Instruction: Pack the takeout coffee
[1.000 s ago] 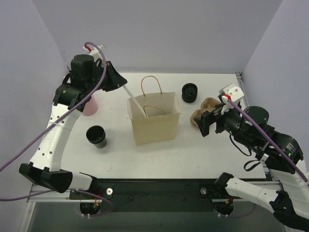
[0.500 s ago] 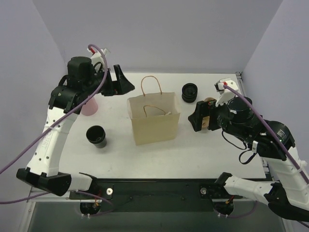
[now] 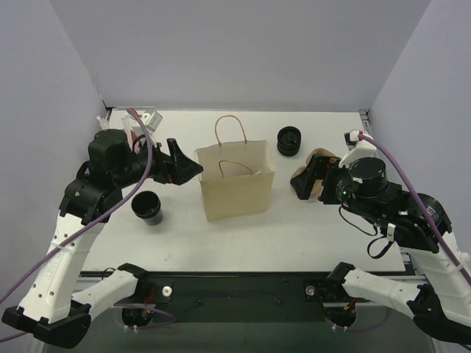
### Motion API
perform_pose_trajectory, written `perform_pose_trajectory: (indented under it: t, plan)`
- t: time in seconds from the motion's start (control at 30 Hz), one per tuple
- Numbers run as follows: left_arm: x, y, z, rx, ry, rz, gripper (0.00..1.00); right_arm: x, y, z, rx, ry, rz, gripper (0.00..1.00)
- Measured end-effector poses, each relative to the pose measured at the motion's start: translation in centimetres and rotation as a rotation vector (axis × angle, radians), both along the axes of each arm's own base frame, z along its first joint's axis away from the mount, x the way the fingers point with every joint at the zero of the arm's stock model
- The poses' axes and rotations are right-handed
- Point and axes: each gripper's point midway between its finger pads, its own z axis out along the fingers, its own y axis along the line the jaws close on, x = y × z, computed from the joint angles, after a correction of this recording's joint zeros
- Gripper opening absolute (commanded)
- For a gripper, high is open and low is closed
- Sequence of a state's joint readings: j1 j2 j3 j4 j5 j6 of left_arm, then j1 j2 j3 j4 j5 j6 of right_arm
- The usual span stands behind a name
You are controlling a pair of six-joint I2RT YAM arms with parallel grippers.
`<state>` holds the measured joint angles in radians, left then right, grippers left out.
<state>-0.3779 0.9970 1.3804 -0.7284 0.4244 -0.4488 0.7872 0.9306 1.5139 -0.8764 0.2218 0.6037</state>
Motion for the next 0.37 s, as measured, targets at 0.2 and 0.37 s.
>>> perform_pose_trajectory:
  t: [0.2,0.37]
  plan:
    - [-0.3,-0.9,-2.4,0.005,0.043,-0.025,0.97,0.4,0.4,-0.4,0.016,0.007,-0.012,1.00]
    - [-1.0,-1.0,-2.9,-0.002,0.026,-0.041,0.97,1.1,1.1,-0.1,0.030,-0.007,-0.012,1.00]
